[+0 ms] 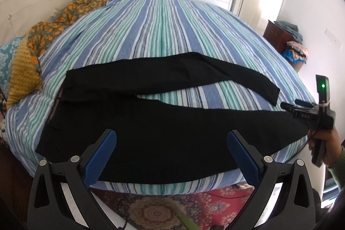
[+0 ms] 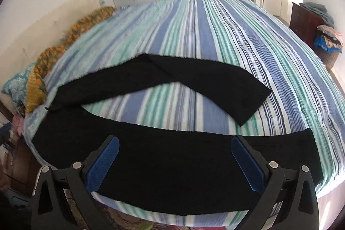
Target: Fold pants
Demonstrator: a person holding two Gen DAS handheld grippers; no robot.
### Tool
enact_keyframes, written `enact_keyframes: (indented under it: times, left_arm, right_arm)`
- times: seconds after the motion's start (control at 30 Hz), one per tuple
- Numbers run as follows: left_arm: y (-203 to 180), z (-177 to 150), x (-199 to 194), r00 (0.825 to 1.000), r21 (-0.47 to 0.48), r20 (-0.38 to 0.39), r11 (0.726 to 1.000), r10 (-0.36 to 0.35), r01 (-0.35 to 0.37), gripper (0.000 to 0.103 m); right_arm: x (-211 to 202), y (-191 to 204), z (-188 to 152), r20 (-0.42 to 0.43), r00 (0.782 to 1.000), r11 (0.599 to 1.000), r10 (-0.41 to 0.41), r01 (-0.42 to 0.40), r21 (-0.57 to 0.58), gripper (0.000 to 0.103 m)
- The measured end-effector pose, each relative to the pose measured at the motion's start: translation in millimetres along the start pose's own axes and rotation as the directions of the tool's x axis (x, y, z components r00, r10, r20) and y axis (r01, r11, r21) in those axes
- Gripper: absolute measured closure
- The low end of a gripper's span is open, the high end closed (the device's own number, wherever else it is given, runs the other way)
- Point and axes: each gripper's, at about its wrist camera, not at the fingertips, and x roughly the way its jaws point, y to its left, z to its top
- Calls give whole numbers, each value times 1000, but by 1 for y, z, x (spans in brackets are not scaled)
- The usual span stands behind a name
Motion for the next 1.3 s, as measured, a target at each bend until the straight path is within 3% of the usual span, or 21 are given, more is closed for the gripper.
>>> enact_keyframes:
  times: [0.13, 0.2, 0.3, 0.37, 0.4, 0.47, 0.57, 0.6, 0.63, 0.67, 0.7, 0.8, 0.9, 0.97, 1.03, 1.1, 1.13, 1.17, 1.2, 1.27, 1.3]
  left_arm:
    - [-5, -6, 15, 997, 21, -71, 1000, 16, -14, 1]
    - [-7, -5, 24, 994, 19, -105, 1000, 10, -8, 1]
    - [-13, -1, 36, 991, 37, -134, 999, 17, -12, 1]
    - [-18, 4, 44, 988, 51, -149, 999, 26, -18, 1]
    - [-19, 6, 47, 988, 55, -152, 998, 29, -21, 1]
    - [-22, 10, 53, 986, 55, -163, 998, 23, -15, 1]
    - [-29, 16, 67, 979, 56, -202, 998, 4, 7, 1]
    - [-32, 18, 71, 978, 63, -209, 998, 2, 11, 1]
    - [-36, 20, 72, 978, 70, -208, 997, 0, 15, 1]
    - [-39, 22, 73, 980, 79, -199, 997, -4, 20, 1]
    - [-41, 23, 74, 982, 88, -191, 996, -5, 22, 1]
    - [-44, 20, 87, 978, 99, -210, 995, -1, 22, 1]
    - [-42, 18, 106, 959, 80, -285, 996, -9, 33, 1]
    - [-42, 18, 110, 956, 79, -294, 997, -2, 26, 1]
    - [-40, 20, 112, 956, 75, -293, 997, 13, 9, 1]
    - [-37, 18, 119, 951, 55, -309, 998, 19, -2, 1]
    - [-34, 17, 124, 946, 44, -324, 999, 22, -8, 1]
    - [-29, 16, 129, 942, 36, -335, 999, 27, -16, 1]
    - [-24, 19, 135, 941, 33, -337, 999, 39, -30, 1]
    - [-3, 31, 146, 946, 15, -315, 997, 78, -77, 1]
    - [11, 40, 153, 950, -5, -295, 995, 98, -104, 1]
  right_arm:
    - [57, -28, 6, -5, 974, 954, -225, 220, -206, 7]
    - [85, -42, 9, -16, 961, 927, -276, 262, -268, 14]
    - [129, -61, 14, -61, 941, 886, -333, 290, -362, 16]
    - [153, -70, 20, -102, 937, 869, -333, 263, -420, 57]
    - [159, -75, 30, -123, 932, 862, -340, 256, -438, 96]
    - [152, -86, 71, -105, 936, 864, -337, 264, -428, 97]
    - [129, -126, 176, 27, 923, 870, -383, 371, -325, 95]
    - [126, -146, 213, 52, 917, 882, -394, 394, -259, 70]
    - [128, -170, 245, 49, 910, 892, -412, 414, -184, 24]
    - [132, -193, 271, 17, 891, 885, -453, 452, -109, 9]
    - [135, -216, 286, 0, 878, 878, -478, 478, -30, 8]
    - [140, -266, 283, -11, 912, 895, -409, 404, 191, 12]
    - [173, -293, 236, -96, 981, 897, -171, 195, 397, 38]
    - [206, -299, 203, -152, 988, 865, -39, 110, 490, 45]
    - [229, -300, 185, -166, 986, 836, -18, 106, 538, 45]
    - [240, -303, 178, -98, 995, 786, 26, 41, 617, 44]
    - [244, -304, 180, -62, 997, 760, 54, -1, 649, 57]
    - [242, -300, 184, -63, 997, 766, 55, -2, 643, 71]
    - [242, -294, 195, -84, 996, 807, 21, 33, 590, 79]
    - [235, -286, 211, -125, 988, 885, -88, 135, 446, 78]
    - [233, -286, 212, -148, 981, 896, -127, 178, 407, 73]
